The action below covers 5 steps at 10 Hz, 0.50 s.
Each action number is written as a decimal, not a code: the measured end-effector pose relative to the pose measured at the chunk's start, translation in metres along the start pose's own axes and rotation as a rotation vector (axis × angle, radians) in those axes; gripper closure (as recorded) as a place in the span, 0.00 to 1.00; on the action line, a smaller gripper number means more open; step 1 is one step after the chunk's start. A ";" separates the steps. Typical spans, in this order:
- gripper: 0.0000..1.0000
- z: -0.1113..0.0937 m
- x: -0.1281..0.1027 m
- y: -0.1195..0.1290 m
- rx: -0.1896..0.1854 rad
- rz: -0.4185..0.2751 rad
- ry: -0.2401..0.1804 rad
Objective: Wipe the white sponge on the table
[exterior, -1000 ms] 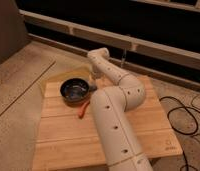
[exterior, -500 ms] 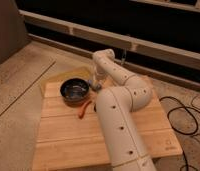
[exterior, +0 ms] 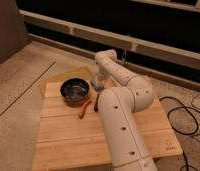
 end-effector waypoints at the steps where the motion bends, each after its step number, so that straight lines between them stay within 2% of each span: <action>1: 0.90 -0.010 -0.008 -0.001 0.003 -0.004 -0.029; 4: 0.90 -0.043 -0.023 -0.005 0.019 -0.016 -0.113; 5: 0.90 -0.047 -0.018 -0.008 0.019 -0.006 -0.116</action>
